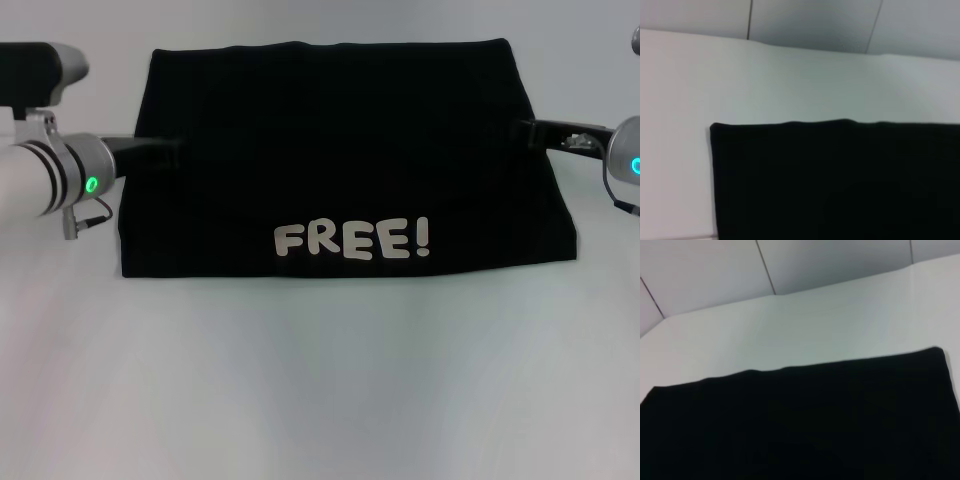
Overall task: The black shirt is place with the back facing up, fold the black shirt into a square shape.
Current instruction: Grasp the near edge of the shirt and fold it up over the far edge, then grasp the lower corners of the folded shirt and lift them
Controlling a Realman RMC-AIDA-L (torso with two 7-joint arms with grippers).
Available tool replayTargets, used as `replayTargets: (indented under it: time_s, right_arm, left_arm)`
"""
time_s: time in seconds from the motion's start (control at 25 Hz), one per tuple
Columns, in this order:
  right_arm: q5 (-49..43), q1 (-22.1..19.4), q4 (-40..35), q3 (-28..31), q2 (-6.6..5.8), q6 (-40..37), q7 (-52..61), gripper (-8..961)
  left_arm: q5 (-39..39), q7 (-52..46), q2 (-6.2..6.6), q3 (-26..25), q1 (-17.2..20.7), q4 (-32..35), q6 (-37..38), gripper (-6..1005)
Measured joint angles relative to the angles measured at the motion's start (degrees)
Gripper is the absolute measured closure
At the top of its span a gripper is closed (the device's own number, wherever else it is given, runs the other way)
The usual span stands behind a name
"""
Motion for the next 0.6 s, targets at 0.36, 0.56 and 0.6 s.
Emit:
replayTargets:
  time_s: [0.36, 0.56, 0.6]
  right_arm:
    - [0.0, -0.7, -3.0, 0.3, 2.40, 2.8, -0.5, 620]
    - [1.0, -1.4, -5.9, 0.1, 3.60, 2.5, -0.5, 410]
    - [1.9, -1.6, -6.0, 0.0, 3.44, 2.0, -0.6, 369]
  left_arm:
    - [0.0, -0.6, -0.82, 0.7, 0.0, -0.2, -7.4, 705]
    - [0.0, -1.3, -0.42, 0.6, 0.7, 0.7, -9.2, 489]
    - [-0.2, -2.2, -0.25, 0.6, 1.1, 1.6, -9.0, 447]
